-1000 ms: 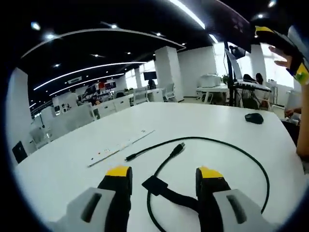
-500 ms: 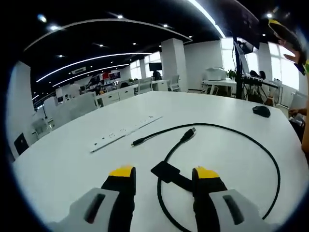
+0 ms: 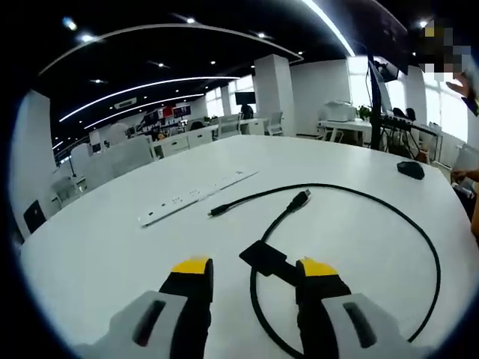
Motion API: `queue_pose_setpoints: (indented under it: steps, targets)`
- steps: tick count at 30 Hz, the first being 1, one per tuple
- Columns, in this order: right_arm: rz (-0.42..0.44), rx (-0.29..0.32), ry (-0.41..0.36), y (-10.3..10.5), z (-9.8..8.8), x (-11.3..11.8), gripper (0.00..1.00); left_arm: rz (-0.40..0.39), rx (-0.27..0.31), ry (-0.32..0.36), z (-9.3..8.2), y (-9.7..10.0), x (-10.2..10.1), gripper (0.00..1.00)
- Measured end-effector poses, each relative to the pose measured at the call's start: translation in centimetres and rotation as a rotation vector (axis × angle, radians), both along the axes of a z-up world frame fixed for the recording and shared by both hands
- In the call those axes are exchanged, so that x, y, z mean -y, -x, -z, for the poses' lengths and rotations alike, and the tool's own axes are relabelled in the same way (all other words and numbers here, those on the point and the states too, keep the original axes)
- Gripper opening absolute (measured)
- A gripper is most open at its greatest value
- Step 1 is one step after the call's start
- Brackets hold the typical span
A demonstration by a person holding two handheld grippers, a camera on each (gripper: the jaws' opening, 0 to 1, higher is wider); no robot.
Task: Find the charging cable on the desk, coil it up and secure with Velcro.
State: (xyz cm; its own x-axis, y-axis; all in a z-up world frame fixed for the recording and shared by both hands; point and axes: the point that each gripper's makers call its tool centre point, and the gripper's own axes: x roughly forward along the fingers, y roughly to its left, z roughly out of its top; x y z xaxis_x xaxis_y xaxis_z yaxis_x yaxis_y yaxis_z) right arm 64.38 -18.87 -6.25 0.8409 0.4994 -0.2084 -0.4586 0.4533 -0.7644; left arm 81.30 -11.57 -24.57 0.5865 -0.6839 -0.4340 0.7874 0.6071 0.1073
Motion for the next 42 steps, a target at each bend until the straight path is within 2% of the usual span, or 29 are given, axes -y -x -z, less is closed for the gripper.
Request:
queue_pose_setpoints:
  steps: [4, 16, 22, 42]
  targets:
    - [0.002, 0.0, -0.003, 0.0, -0.1, 0.1, 0.45, -0.009, -0.006, -0.019, 0.5, -0.2, -0.3, 0.44]
    - [0.002, 0.005, -0.001, 0.1, -0.1, 0.1, 0.45, -0.005, -0.022, -0.016, 0.9, 0.0, -0.1, 0.4]
    - [0.0, 0.005, 0.002, 0.1, -0.1, 0.0, 0.45, -0.002, -0.03, -0.049, 1.7, -0.1, -0.3, 0.38]
    - [-0.01, 0.002, 0.018, 0.1, 0.1, -0.4, 0.45, -0.007, -0.041, -0.064, 2.2, -0.4, -0.6, 0.36]
